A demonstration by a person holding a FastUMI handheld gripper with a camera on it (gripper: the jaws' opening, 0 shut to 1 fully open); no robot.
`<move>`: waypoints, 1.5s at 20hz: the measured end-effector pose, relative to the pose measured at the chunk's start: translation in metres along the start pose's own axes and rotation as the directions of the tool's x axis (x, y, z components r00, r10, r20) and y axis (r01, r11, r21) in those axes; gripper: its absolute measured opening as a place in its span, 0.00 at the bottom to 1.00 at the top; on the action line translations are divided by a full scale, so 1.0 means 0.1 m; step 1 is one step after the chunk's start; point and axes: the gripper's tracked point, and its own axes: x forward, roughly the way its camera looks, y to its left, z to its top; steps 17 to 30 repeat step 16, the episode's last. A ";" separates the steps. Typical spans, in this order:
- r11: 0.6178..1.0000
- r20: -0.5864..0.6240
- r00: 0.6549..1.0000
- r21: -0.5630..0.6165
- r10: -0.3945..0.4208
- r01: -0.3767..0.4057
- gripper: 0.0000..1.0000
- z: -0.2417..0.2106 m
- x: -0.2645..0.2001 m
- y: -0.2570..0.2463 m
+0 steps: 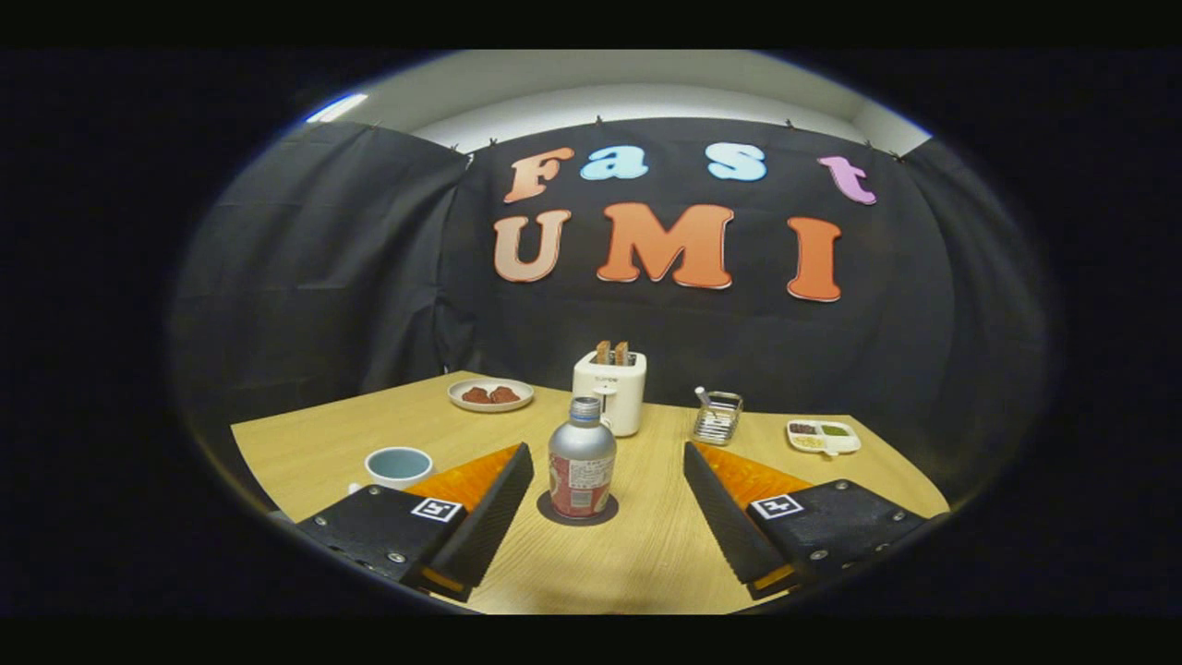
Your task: Take the bottle from table, then pour the juice into the cup, finally place the bottle on the coaster
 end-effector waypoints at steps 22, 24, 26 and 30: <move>0.987 0.164 0.973 0.005 -0.160 0.161 0.97 0.93 -1.28 -0.73; 0.987 0.164 0.973 0.005 -0.160 0.161 0.97 0.93 -1.28 -0.73; 0.987 0.164 0.973 0.005 -0.160 0.161 0.97 0.93 -1.28 -0.73; 0.987 0.164 0.973 0.005 -0.160 0.161 0.97 0.93 -1.28 -0.73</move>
